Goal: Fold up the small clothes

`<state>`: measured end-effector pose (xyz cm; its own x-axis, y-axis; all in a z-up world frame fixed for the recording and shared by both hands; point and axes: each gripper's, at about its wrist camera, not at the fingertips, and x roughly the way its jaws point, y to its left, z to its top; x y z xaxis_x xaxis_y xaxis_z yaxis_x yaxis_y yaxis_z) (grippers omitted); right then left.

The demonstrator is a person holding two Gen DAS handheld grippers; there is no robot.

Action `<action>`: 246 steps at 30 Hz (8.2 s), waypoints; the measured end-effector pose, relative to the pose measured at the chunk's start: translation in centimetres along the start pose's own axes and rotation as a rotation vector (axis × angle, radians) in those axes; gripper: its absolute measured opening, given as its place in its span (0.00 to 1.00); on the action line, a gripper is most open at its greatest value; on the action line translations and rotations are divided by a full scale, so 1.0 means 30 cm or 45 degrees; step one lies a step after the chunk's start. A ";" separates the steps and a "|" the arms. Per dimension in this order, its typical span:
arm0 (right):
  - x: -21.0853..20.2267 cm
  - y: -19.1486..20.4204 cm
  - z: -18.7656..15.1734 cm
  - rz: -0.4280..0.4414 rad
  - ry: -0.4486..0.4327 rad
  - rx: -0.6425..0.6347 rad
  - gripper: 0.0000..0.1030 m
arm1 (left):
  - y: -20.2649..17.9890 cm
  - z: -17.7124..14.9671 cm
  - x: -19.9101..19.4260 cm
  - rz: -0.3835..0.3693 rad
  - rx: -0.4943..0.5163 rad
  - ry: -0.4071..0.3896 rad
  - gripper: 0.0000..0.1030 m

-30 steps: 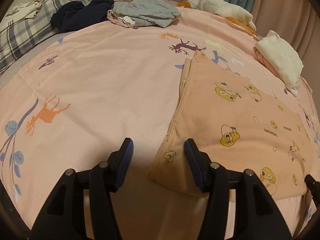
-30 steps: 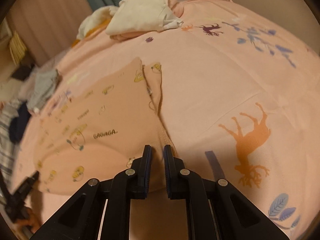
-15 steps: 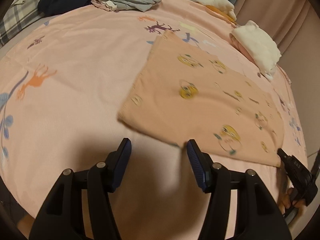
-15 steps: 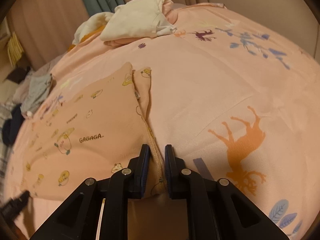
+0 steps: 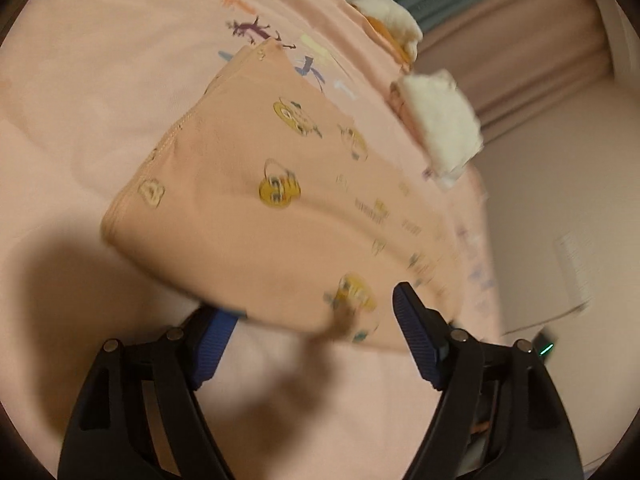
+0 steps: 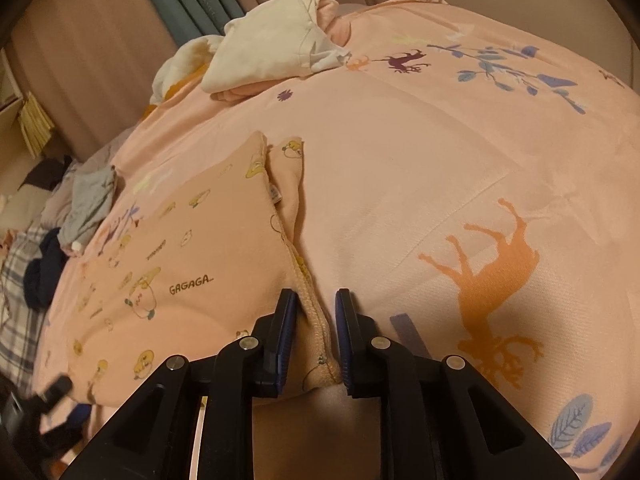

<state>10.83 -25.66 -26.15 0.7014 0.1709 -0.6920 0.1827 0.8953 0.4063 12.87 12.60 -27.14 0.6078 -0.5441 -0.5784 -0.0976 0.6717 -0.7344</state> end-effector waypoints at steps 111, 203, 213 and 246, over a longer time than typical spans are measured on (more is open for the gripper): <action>0.234 0.493 0.035 0.341 0.302 -0.294 0.16 | 0.094 0.190 0.087 0.135 -0.159 -0.259 0.18; 0.056 0.038 0.282 0.696 0.010 0.170 0.06 | -0.188 -0.022 0.184 0.381 0.512 -0.097 0.99; 0.217 0.139 0.213 0.696 0.411 0.122 0.38 | -0.148 0.006 0.105 0.308 0.338 -0.224 0.98; -0.007 0.014 0.277 0.113 0.069 0.106 0.34 | -0.154 -0.001 0.146 0.388 0.395 -0.188 0.99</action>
<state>16.47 -28.73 -20.87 0.6796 0.2719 -0.6814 0.1798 0.8388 0.5139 15.96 7.10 -26.29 0.6957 -0.2361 -0.6784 -0.0622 0.9211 -0.3844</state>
